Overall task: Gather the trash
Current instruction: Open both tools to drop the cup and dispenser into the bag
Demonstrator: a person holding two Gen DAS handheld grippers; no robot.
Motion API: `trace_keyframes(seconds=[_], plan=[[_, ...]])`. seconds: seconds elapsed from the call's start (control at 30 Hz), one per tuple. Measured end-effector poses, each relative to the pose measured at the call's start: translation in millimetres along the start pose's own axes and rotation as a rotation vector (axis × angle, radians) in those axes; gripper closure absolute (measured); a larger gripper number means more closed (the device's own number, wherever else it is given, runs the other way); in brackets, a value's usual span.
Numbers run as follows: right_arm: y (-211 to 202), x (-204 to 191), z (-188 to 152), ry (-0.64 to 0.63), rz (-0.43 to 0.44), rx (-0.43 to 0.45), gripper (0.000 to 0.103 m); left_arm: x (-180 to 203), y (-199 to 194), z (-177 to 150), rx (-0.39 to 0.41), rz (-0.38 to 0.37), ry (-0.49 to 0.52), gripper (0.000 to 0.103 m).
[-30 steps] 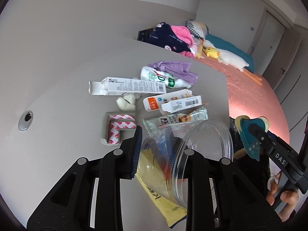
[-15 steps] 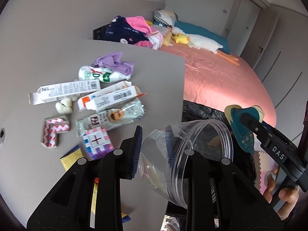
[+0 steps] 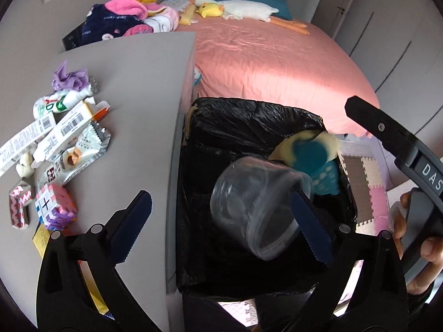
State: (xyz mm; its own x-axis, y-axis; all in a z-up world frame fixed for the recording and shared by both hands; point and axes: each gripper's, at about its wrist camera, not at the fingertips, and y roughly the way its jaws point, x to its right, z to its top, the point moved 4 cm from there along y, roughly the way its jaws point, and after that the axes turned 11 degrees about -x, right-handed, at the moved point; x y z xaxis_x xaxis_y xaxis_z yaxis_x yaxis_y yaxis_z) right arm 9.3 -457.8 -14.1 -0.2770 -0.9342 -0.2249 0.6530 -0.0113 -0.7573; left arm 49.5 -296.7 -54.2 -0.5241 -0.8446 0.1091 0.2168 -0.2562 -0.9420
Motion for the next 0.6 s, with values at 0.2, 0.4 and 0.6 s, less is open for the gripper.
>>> trace_keyframes(seconds=[0.2, 0.4, 0.6], plan=[[0.1, 16.0, 0.3, 0.043, -0.015, 0.013, 0.013, 11.4, -1.4, 4.5, 0.035, 0.003, 0.022, 0.006], [0.9, 14.5, -0.3, 0.045, -0.01, 0.017, 0.013, 4.1, -2.9, 2.8, 0.041, 0.018, 0.006, 0.006], [2.8, 3.0, -2.2, 0.023, -0.005, 0.01, 0.013, -10.6, -8.4, -2.0, 0.058, 0.036, -0.021, 0.006]])
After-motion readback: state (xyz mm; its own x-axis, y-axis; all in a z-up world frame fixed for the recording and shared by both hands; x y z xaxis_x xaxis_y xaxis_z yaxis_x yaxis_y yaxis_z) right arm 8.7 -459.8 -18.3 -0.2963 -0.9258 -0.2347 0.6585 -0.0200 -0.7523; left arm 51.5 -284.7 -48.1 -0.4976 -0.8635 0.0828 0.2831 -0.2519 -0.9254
